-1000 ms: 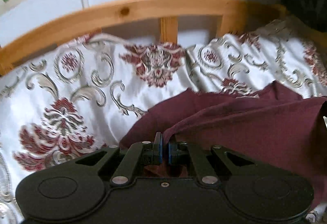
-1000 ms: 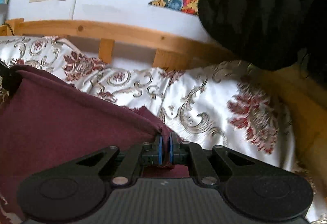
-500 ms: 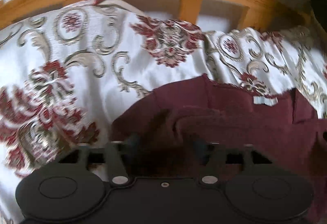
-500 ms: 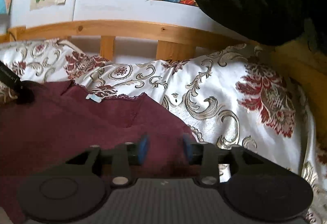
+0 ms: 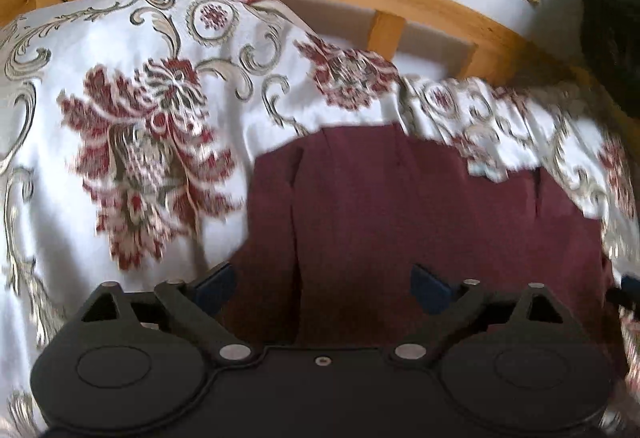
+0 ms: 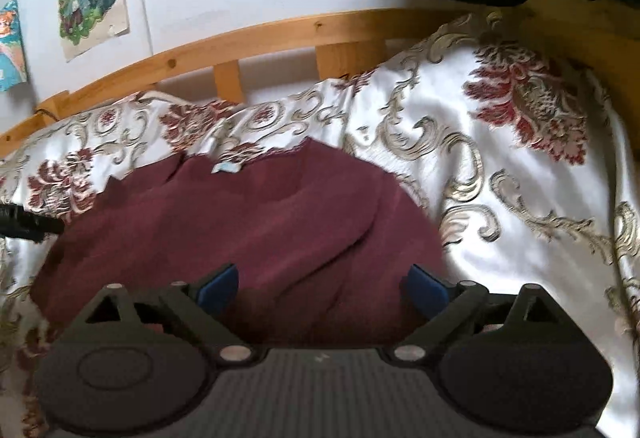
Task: Fold small clothes
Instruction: 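Open both grippers and release the folded hem onto the shirt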
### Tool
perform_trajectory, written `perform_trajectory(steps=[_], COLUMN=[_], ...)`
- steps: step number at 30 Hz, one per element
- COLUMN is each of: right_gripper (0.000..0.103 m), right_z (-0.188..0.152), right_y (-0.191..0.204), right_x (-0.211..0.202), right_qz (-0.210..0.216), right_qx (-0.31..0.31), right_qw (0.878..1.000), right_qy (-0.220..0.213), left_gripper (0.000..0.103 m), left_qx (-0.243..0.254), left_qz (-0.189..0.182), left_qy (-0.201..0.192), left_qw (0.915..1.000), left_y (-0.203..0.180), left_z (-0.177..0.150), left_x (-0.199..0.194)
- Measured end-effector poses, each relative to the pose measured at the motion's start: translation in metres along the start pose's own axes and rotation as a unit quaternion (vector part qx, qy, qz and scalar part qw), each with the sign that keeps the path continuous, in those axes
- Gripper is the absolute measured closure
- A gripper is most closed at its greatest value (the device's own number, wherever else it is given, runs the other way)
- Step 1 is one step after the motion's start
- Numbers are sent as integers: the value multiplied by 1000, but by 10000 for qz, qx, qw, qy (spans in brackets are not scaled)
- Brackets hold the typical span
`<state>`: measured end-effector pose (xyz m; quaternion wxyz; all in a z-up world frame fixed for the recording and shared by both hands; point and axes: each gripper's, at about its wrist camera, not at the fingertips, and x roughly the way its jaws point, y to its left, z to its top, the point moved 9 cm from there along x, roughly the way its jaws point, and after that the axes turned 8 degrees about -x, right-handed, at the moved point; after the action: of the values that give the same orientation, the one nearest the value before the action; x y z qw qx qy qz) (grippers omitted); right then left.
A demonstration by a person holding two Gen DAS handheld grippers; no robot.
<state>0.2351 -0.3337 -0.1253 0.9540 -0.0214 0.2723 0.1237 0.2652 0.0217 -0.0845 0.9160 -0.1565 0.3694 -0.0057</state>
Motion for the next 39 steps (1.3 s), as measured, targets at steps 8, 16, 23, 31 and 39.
perform_trajectory(steps=[8,16,23,31,39], right_gripper=[39,88,88,60,60], right_z=[-7,-17,-17,-9,-5], right_y=[8,9,-7,-16,-2], right_x=[5,14,2,-3,-6], right_qz=[-103,-55,244,-299,-586], right_qx=[179,270,1355,1026,172], right_qw=[9995,9985,9899,9941,9980], right_qy=[231,473,352,201,185], left_gripper=[4,3,2,1,1], left_qx=[58,-379,-294,-289,-287], left_qz=[564,649,688,735,752], left_qy=[402,550,579,610,627], left_qw=[9976,9956,9955,9950,9948], left_y=[17,39,38,37,38], left_z=[-33,-39,-42,-43,-43], left_x=[10,13,14,18,21])
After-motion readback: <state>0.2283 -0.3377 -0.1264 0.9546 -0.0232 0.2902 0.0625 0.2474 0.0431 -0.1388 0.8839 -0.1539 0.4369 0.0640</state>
